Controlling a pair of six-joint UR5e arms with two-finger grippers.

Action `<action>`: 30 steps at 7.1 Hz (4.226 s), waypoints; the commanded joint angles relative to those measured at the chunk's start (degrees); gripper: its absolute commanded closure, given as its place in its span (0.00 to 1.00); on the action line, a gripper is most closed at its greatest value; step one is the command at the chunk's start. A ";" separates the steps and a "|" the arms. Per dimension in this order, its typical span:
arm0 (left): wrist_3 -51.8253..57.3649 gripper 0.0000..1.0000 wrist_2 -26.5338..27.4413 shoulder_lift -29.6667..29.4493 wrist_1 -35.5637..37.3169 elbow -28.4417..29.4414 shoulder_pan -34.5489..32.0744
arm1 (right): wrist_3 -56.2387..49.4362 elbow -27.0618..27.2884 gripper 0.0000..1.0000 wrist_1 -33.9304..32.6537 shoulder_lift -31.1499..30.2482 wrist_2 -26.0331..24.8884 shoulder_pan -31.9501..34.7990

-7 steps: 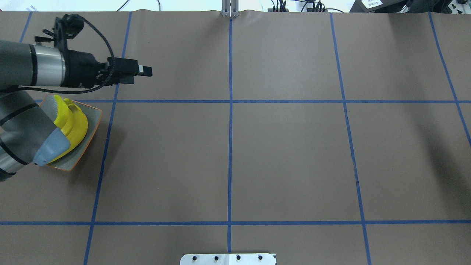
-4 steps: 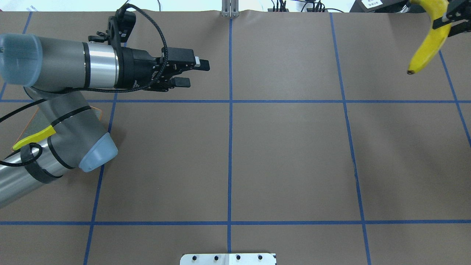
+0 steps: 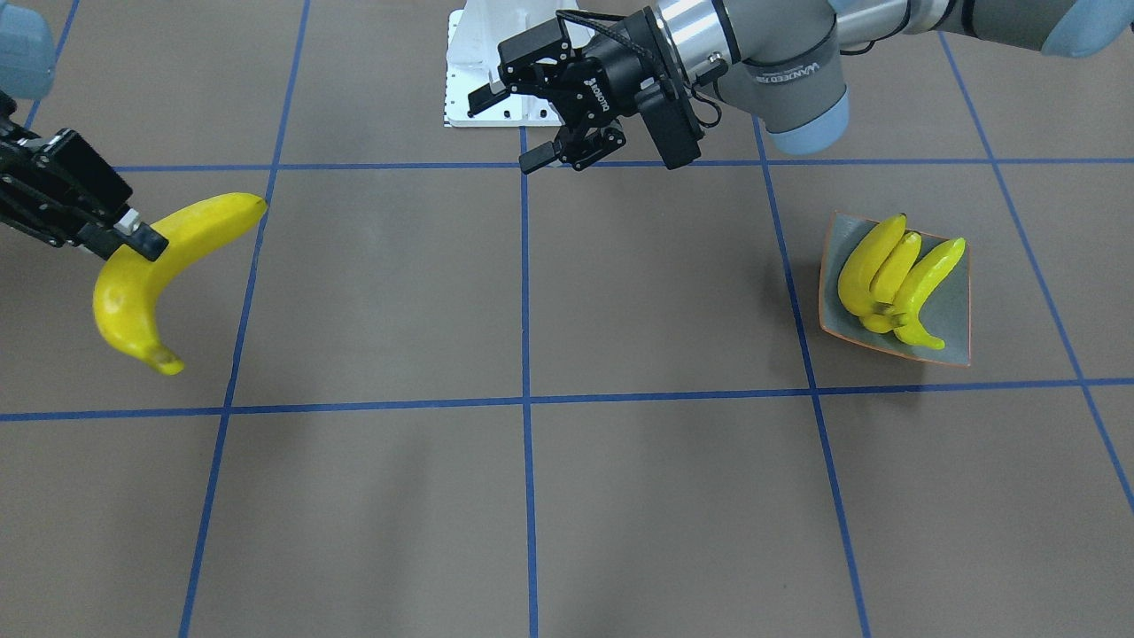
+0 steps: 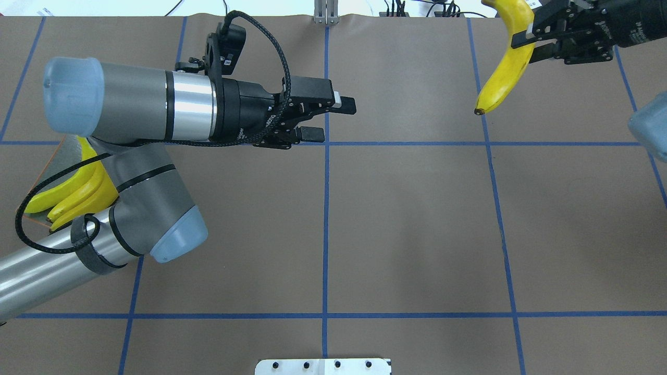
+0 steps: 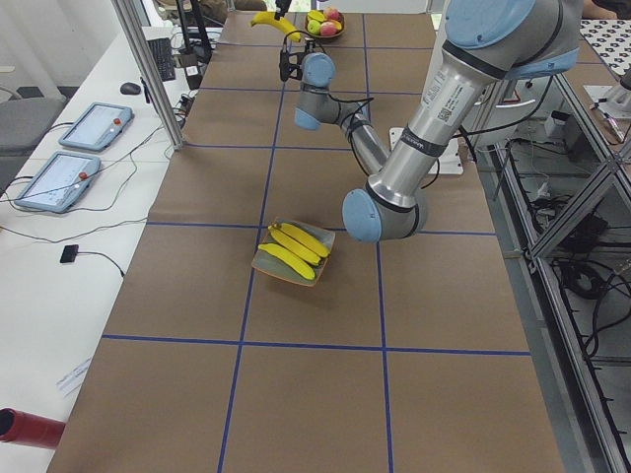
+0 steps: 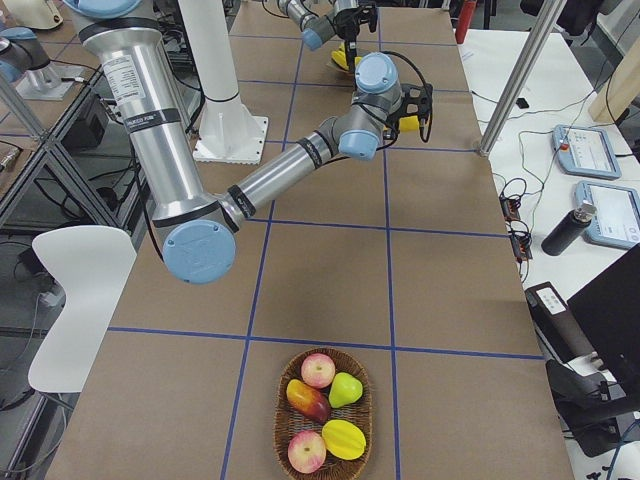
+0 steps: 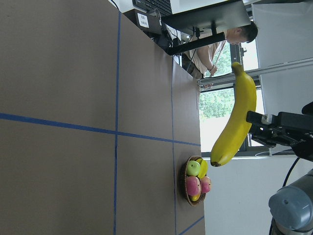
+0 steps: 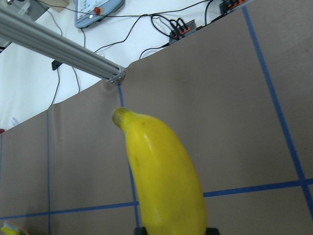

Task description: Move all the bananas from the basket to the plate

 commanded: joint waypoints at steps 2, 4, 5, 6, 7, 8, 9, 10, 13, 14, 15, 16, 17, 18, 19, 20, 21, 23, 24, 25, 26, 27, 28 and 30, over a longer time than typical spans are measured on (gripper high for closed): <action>0.09 0.01 0.05 -0.10 -1.33 -0.05 2.65 | 13.93 2.45 1.00 13.03 3.08 -5.78 -8.55; 0.00 0.01 0.05 -0.01 -2.29 -0.32 3.70 | 16.01 4.84 1.00 13.14 4.59 -18.77 -18.56; 0.00 0.01 0.05 0.43 -3.69 -0.40 3.80 | 15.92 5.02 1.00 13.22 4.68 -22.48 -21.66; -0.26 0.01 -0.03 0.43 -4.49 -0.49 3.80 | 15.57 5.02 1.00 13.23 4.68 -23.74 -22.91; -0.09 0.01 -0.03 0.52 -4.76 -0.41 3.88 | 15.39 5.11 1.00 13.23 4.68 -23.75 -23.09; 0.18 0.02 -0.03 0.69 -4.76 -0.41 3.80 | 15.39 5.37 1.00 13.92 4.68 -23.75 -23.44; 0.44 0.19 -0.03 0.70 -4.76 -0.41 3.88 | 15.30 5.29 1.00 15.58 4.59 -23.75 -23.53; 0.53 0.54 -0.03 0.78 -4.76 -0.41 3.80 | 15.30 5.29 1.00 15.77 4.68 -23.75 -23.53; 4.75 1.00 -0.38 1.74 -5.55 -0.40 3.89 | 15.21 5.11 0.02 15.69 4.85 -24.71 -24.06; 4.66 1.00 -0.47 2.10 -5.55 -0.41 3.89 | 14.95 4.94 0.00 15.69 4.86 -25.50 -23.98; 4.75 1.00 -0.39 2.45 -5.46 -0.32 3.89 | 13.39 5.20 0.00 15.60 4.77 -25.16 -23.71; 4.92 1.00 -0.38 3.93 -5.46 -0.32 3.80 | 13.28 5.11 0.00 14.90 4.25 -23.85 -21.71; 5.71 1.00 -0.38 7.17 -5.38 -0.58 3.62 | 13.19 4.85 0.00 11.07 3.72 -23.32 -19.17; 7.54 1.00 -0.38 11.55 -5.37 -1.63 3.19 | 12.93 4.85 0.00 5.63 2.50 -23.14 -16.62; 12.52 1.00 -0.56 17.51 -5.29 -3.29 2.57 | 9.97 4.68 0.00 -0.42 1.18 -22.96 -14.42; 18.31 1.00 -1.00 25.05 -5.29 -6.35 1.87 | 3.07 4.59 0.00 -7.27 -1.36 -22.96 -12.48; 22.98 1.00 -4.65 31.22 -5.29 -7.86 -1.27 | -4.40 4.32 0.00 -12.13 -4.17 -22.96 -10.81; 34.83 1.00 -11.34 40.20 -5.38 -7.79 -8.30 | -17.76 2.40 0.00 -13.23 -11.54 -21.92 -6.16; 40.90 1.00 -13.55 43.64 -5.29 -7.27 -11.03 | -25.57 0.04 0.00 -13.32 -14.28 -19.91 -2.83; 45.75 1.00 -13.74 46.89 -5.20 -6.83 -12.10 | -33.48 -2.16 0.00 -13.23 -16.57 -19.45 -0.27; 51.10 1.00 -13.83 49.80 -5.20 -6.30 -12.11 | -39.83 -4.44 0.00 -12.97 -17.89 -18.40 2.45; 54.11 1.00 -13.83 52.00 -5.20 -6.21 -12.02 | -43.72 -6.73 0.00 -12.88 -17.99 -16.74 4.74; 57.45 1.00 -13.83 53.24 -4.85 -5.68 -11.24 | -48.89 -8.75 0.00 -12.88 -18.52 -15.76 6.85; 60.82 1.00 -13.83 52.65 -4.76 -2.18 -8.53 | -57.09 -12.71 0.00 -12.79 -18.70 -13.04 10.72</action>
